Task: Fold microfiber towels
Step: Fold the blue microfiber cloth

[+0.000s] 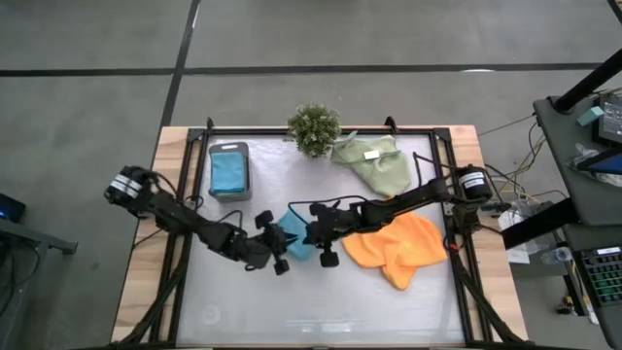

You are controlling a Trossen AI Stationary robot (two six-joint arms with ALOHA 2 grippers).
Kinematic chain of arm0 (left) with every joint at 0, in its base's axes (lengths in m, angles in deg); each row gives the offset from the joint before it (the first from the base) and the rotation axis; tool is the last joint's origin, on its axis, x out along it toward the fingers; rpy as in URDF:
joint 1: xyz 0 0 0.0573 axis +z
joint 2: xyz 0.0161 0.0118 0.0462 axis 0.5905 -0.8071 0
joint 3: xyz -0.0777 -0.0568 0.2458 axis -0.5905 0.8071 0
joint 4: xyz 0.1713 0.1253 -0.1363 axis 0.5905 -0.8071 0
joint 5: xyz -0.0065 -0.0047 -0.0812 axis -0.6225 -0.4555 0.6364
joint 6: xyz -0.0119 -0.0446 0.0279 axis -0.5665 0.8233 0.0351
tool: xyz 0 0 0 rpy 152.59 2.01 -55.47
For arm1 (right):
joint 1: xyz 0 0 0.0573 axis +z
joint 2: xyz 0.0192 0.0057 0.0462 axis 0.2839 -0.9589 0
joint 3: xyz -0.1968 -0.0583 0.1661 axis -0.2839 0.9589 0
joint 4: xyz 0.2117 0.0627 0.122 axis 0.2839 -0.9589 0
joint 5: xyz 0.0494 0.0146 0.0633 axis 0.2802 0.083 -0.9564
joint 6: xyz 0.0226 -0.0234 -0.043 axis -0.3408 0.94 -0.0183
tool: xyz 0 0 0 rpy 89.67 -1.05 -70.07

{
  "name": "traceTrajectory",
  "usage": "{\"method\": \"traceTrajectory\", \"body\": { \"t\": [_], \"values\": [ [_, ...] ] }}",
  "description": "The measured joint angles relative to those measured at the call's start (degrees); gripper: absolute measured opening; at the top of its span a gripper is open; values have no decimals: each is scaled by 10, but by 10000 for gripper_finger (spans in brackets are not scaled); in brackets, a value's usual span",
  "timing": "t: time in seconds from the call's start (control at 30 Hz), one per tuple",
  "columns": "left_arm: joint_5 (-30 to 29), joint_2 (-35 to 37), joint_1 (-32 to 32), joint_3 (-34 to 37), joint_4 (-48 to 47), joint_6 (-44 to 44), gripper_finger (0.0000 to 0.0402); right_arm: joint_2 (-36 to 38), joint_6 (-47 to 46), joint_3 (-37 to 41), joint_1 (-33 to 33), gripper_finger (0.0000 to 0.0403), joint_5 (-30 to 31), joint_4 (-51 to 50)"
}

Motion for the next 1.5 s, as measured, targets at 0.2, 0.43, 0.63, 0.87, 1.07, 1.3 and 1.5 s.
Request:
{"method": "traceTrajectory", "body": {
  "t": [0.2, 0.43, 0.63, 0.87, 1.07, 1.3, 1.5],
  "values": [
    [-1, -86, 0, -29, 33, 9, 19, -43, -16, 38, -28, 12, -7, 110],
    [-12, -152, 0, -52, 25, 9, 19, -101, -39, 39, -40, 12, -12, 160],
    [-11, -150, 0, -44, 12, 65, 19, -121, -38, 34, -41, 13, -10, 175],
    [-12, -150, -1, -44, 9, 65, 19, -117, -37, 34, -41, 13, -6, 175],
    [16, -132, -2, -40, 1, 55, 19, -94, -13, 33, -41, 12, 6, 128],
    [54, -131, -3, -39, -1, 59, 19, -51, 5, 34, -45, 12, 36, 83],
    [54, -110, -4, -41, -38, 59, 19, -32, 13, 34, -41, 12, 27, 61]
  ]
}}
